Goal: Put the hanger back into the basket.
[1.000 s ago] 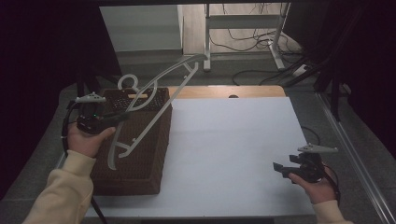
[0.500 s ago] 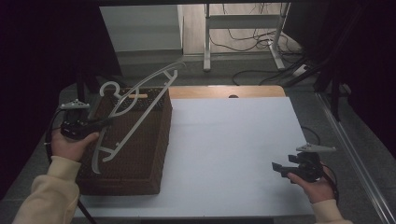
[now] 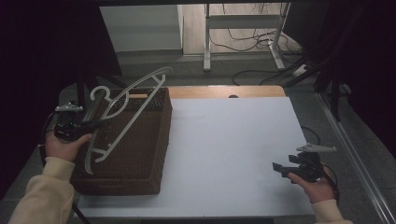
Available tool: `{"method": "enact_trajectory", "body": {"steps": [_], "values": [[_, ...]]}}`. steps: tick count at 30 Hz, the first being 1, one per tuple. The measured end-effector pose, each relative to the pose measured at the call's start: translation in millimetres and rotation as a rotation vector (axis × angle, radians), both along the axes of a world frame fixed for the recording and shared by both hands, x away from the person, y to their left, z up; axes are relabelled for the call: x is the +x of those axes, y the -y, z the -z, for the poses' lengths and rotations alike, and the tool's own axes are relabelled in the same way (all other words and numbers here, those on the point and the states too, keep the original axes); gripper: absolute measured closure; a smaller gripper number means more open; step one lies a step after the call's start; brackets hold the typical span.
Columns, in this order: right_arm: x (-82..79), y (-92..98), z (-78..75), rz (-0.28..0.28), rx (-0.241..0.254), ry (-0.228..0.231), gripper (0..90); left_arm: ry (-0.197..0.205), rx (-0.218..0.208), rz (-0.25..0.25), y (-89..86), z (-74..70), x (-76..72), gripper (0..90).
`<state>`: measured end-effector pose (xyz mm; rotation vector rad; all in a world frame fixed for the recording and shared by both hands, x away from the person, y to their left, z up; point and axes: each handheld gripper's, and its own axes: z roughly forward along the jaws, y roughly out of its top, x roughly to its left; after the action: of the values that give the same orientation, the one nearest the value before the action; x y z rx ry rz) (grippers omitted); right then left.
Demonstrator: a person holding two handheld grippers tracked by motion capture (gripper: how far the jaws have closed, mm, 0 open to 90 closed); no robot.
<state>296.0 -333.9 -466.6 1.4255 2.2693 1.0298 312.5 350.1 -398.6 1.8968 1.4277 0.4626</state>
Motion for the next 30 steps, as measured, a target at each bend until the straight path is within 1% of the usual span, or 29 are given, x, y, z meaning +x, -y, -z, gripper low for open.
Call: {"method": "enact_trajectory", "body": {"steps": [2,6,9,11,16,19,23,30], "values": [[0.2,0.3,0.3,0.001,-0.001,-0.002,20.5,-0.006,0.008,-0.002,-2.8,2.5,0.2,81.6],[0.6,0.3,1.1,-0.001,-0.002,-0.009,20.5,-0.017,0.026,-0.026,-8.6,8.8,-0.9,81.6],[0.8,0.4,1.3,0.000,-0.002,-0.008,20.5,-0.024,0.055,-0.034,-10.1,13.3,-2.2,81.5],[0.7,0.5,1.2,0.001,-0.002,-0.008,20.5,-0.029,0.068,-0.035,-10.2,16.2,-2.9,81.5],[0.5,0.9,0.8,0.000,-0.003,-0.009,20.5,-0.036,0.084,-0.025,-10.3,23.4,-4.7,81.5],[0.9,1.5,0.9,0.001,-0.004,-0.006,20.5,-0.048,0.109,-0.019,-10.2,27.2,-6.0,81.5],[0.8,1.5,1.0,0.001,-0.005,-0.006,20.5,-0.061,0.116,-0.014,-10.2,32.4,-7.2,81.5],[0.8,1.8,0.8,0.001,-0.006,-0.004,20.5,-0.063,0.100,-0.024,-12.3,36.0,-9.3,81.4]]}}
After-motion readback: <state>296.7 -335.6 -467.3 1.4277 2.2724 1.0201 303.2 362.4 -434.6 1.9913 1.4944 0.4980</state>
